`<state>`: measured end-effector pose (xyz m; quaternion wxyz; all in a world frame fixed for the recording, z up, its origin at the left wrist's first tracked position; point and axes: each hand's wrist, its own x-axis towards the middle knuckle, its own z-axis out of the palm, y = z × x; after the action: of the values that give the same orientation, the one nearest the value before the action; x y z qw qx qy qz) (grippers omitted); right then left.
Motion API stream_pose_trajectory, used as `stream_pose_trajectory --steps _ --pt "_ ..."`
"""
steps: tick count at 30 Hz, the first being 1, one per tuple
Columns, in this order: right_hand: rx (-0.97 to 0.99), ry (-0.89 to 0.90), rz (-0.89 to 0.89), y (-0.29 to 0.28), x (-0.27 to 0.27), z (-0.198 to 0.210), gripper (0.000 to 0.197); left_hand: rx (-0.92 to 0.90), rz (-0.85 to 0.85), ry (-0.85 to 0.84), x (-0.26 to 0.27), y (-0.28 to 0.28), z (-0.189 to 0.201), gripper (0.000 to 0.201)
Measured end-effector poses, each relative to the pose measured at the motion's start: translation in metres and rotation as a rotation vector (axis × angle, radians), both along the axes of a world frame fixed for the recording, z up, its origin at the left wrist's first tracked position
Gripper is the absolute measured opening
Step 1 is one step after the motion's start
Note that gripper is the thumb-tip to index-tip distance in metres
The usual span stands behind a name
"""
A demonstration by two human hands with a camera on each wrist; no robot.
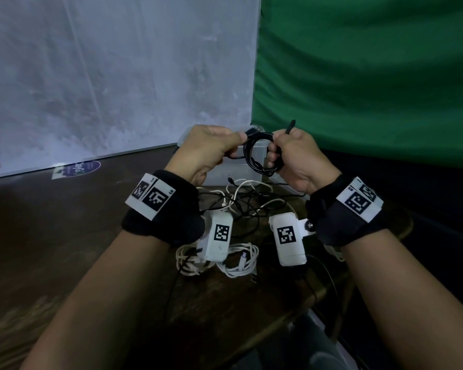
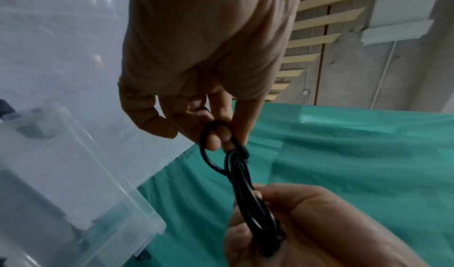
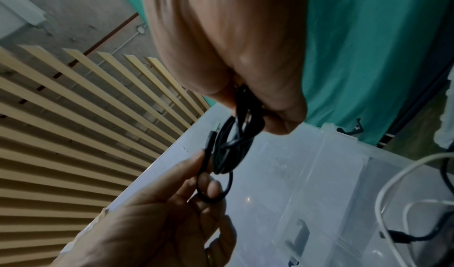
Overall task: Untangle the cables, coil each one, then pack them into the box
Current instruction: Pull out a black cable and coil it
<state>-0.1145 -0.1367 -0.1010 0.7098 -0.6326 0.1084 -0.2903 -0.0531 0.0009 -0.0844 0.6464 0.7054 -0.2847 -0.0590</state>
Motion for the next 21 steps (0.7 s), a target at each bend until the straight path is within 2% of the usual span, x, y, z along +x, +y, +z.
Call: stream_pose_trajectory --steps 5,11,14,21 --pt "-0.170 0.040 -0.007 0.0009 0.0021 -0.0034 0.021 0.021 0.007 -0.123 -0.0018 0.0024 0.0009 0.008" --pt "-0.257 0.055 0.000 0.0007 0.0051 -0.0071 0.024 0.050 0.043 -0.161 -0.0013 0.0006 0.0002 0.011" --pt "-0.276 0.058 0.017 0.0019 0.0043 -0.0079 0.026 0.079 0.044 -0.145 0.0011 -0.0003 0.0005 0.009" --pt "-0.381 0.035 0.075 0.0068 -0.0015 -0.0071 0.029 0.183 -0.079 0.006 0.0023 0.0061 -0.0015 0.005"
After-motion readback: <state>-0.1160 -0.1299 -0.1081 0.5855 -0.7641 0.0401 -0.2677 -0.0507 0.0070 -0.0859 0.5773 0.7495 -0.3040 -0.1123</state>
